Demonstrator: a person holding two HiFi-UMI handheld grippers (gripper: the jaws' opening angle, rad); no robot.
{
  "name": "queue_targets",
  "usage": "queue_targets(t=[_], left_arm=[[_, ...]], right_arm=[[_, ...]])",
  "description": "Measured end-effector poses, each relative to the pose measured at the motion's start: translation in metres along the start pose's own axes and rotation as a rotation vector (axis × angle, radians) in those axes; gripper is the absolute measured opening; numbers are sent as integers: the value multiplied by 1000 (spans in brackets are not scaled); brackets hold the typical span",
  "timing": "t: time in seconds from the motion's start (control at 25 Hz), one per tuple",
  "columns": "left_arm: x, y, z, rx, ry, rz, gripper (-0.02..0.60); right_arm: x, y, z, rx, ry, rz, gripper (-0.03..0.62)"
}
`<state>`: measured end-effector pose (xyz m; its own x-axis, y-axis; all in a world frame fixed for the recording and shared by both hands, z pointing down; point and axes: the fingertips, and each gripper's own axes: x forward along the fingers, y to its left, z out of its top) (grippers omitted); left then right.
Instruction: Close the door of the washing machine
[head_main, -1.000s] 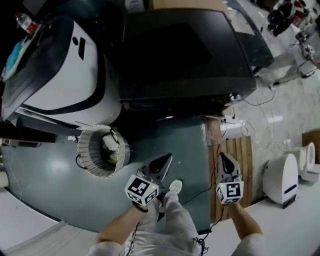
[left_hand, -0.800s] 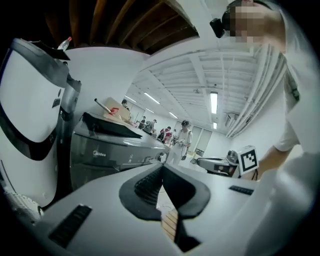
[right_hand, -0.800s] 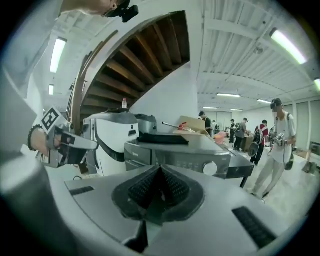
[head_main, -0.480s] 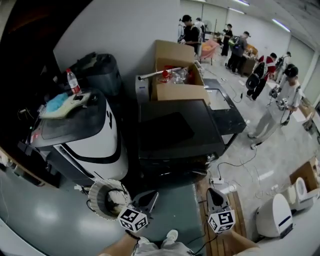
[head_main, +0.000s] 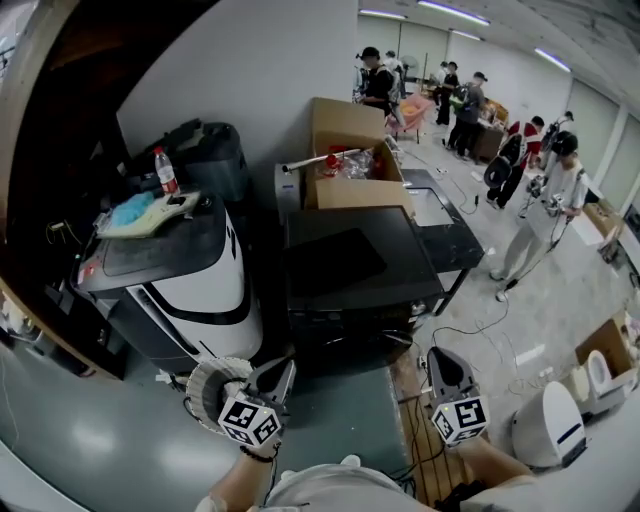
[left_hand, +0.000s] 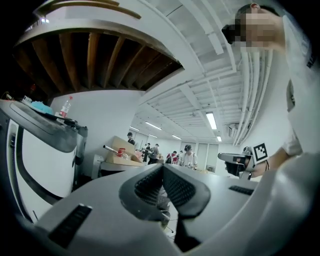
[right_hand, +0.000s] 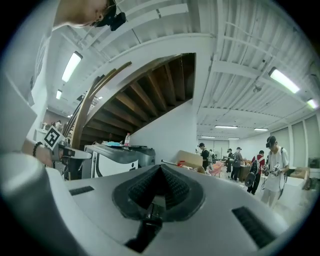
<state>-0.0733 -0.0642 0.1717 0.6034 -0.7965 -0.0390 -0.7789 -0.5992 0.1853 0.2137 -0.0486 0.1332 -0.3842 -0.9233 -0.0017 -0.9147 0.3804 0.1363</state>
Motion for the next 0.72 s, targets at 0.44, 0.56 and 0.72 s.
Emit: queue_targets(t=[0.44,0.56,0.72], left_arm=[[-37,20,61,121,-79,27,3],[-39,20,61,128,-77,28,3],[-39,18,56,115,-66,19,3]], right_arm=[[-2,-1,42,-13,-99,-14,11],[-4,-1,42,-12,-103,-12,11],[-5,0,39,-8,-94,-15,11]])
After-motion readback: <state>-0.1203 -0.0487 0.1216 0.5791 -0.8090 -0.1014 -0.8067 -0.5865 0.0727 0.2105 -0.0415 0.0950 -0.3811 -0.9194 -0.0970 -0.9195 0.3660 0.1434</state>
